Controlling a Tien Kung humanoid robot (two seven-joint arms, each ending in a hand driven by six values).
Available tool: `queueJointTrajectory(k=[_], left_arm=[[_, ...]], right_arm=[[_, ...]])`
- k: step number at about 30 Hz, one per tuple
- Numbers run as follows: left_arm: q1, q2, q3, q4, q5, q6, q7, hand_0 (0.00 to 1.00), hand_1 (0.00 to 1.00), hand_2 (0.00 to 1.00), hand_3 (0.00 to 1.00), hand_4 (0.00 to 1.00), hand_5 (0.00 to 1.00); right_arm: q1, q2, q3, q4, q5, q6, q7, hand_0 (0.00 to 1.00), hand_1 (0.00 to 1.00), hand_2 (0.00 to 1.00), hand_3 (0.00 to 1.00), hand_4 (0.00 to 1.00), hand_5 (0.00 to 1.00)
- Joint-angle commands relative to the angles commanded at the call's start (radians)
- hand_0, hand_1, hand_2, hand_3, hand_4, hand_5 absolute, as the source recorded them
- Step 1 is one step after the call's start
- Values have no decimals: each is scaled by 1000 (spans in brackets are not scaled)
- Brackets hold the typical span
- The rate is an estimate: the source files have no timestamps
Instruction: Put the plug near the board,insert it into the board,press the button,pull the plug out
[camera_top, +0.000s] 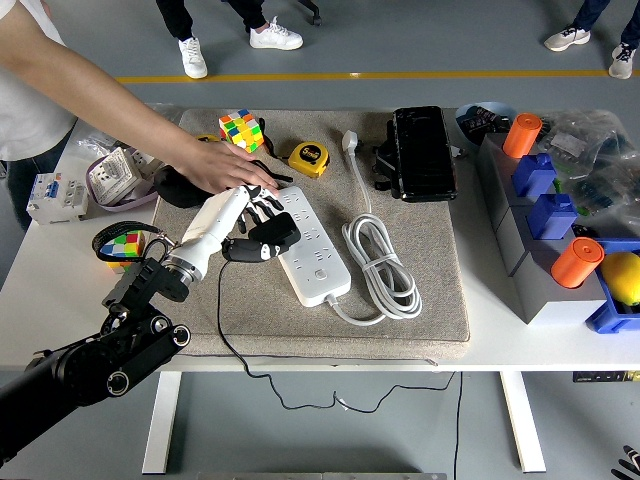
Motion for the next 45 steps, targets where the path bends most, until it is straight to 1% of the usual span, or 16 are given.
queueJointTrajectory(k=[6, 10, 12, 17, 22, 24, 32, 35, 36, 41, 42, 45], left_arm=[[9, 5, -23, -13, -1, -2, -6, 226, 409, 388, 535, 827, 2], [16, 14, -46, -21, 12, -3, -10, 226, 409, 388, 535, 827, 2], [23, 23, -62, -21, 19, -4, -12, 224, 409, 387, 535, 822, 2], [37, 45, -89, -4, 38, -10, -8, 224, 409, 387, 535, 822, 2], [52, 60, -108, 18, 67, -13, -4, 224, 406, 385, 533, 820, 2], [56, 65, -114, 28, 91, -15, 2, 225, 407, 389, 533, 821, 2], [55, 71, -120, 43, 115, -27, 10, 228, 409, 394, 533, 823, 2], [55, 71, -120, 48, 112, -33, 11, 228, 409, 394, 533, 823, 2], [55, 71, -120, 49, 111, -37, 13, 237, 436, 410, 535, 833, 2], [58, 70, -126, 54, 101, -44, 10, 237, 436, 410, 535, 833, 2], [59, 70, -127, 55, 101, -46, 9, 245, 485, 505, 552, 880, 32], [59, 72, -131, 55, 94, -57, 12, 245, 485, 505, 552, 880, 32]], right_arm=[[-2, 1, 0, 0, -1, 0, 0, 593, 641, 578, 489, 760, 492], [-1, 1, 1, 0, -1, 0, 0, 593, 641, 578, 489, 760, 492], [-1, 1, 2, 0, -1, 0, 0, 593, 642, 575, 489, 757, 490], [-4, 1, 4, 0, -1, 1, -1, 593, 642, 575, 489, 757, 490], [-3, 1, 6, 1, -2, 0, 0, 593, 642, 574, 489, 756, 489], [-3, 2, 6, 1, -3, 0, 0, 593, 642, 575, 487, 755, 488], [-4, 3, 11, 4, -6, -1, 0, 592, 642, 572, 488, 754, 487], [-4, 3, 12, 5, -7, -1, 0, 592, 642, 572, 488, 754, 487], [-4, 3, 12, 5, -7, -1, 0, 591, 642, 572, 488, 754, 487], [-4, 3, 10, 4, -6, -1, 0, 591, 642, 572, 488, 754, 487], [-4, 3, 10, 4, -6, -1, 0, 591, 642, 571, 488, 754, 486], [-4, 3, 9, 5, -6, -2, 1, 591, 642, 571, 488, 754, 486]])
